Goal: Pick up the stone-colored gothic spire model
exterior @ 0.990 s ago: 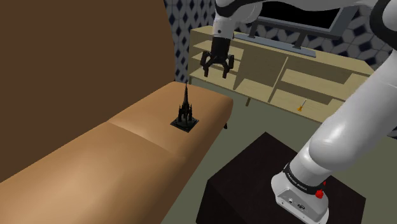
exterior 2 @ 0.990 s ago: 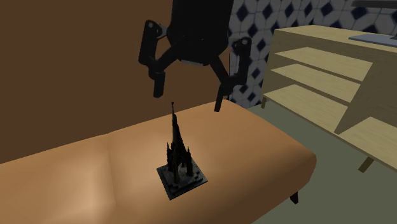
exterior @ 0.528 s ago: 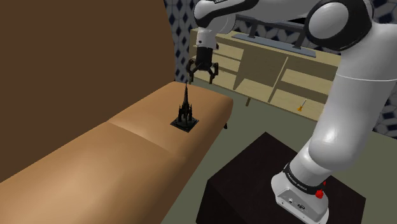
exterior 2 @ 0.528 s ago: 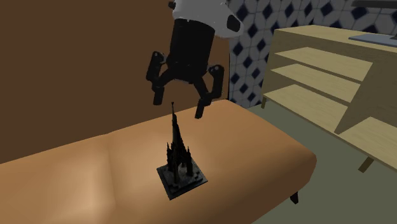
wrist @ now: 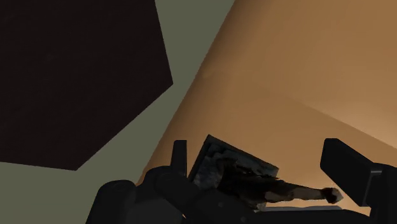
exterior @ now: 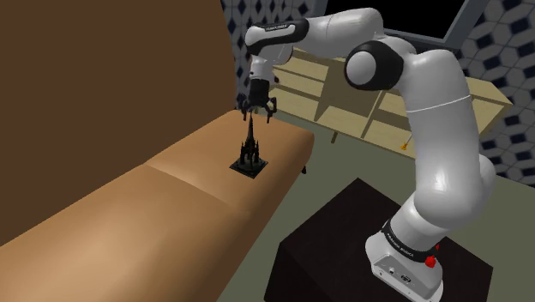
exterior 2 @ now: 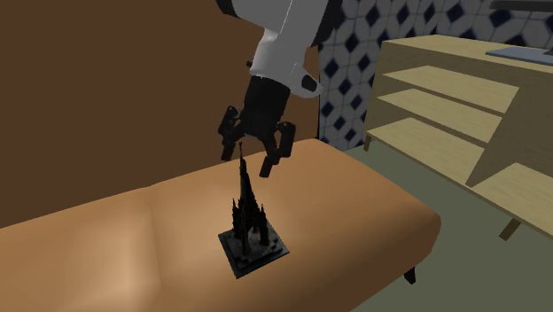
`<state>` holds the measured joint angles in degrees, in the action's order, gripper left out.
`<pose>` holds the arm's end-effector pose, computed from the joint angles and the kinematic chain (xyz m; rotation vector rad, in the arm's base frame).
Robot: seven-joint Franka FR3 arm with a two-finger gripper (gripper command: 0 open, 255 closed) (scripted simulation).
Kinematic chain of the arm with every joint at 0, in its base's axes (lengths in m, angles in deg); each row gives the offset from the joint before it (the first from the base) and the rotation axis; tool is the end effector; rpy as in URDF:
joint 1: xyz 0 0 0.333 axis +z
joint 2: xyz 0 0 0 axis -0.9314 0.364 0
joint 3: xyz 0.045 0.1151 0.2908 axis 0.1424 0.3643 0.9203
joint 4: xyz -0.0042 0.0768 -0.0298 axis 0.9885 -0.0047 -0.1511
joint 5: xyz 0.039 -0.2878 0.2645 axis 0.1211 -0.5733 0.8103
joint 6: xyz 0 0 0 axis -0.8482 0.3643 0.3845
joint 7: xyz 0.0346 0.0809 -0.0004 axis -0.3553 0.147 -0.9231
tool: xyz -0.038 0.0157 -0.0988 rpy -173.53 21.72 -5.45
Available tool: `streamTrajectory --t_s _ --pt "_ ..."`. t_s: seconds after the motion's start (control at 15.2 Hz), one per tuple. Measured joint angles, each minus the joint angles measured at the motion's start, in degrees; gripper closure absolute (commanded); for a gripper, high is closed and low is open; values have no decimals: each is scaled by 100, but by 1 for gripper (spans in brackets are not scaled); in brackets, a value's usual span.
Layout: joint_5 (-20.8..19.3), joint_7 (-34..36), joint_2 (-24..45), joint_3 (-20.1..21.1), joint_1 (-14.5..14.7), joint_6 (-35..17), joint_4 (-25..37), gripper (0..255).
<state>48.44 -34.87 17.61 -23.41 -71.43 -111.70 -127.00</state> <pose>0.6870 0.0050 0.3283 -2.5904 1.0706 0.8460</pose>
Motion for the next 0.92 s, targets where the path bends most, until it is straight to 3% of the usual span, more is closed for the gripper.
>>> streamTrajectory --t_s 0.26,0.79,0.86,0.92 --pt "274 624 1404 59 -173 564 1627 0" --pt "315 659 1971 74 -194 442 1984 0" --pt "315 640 1953 70 -190 401 1921 255" --pt "315 631 1944 69 -187 379 1890 255"
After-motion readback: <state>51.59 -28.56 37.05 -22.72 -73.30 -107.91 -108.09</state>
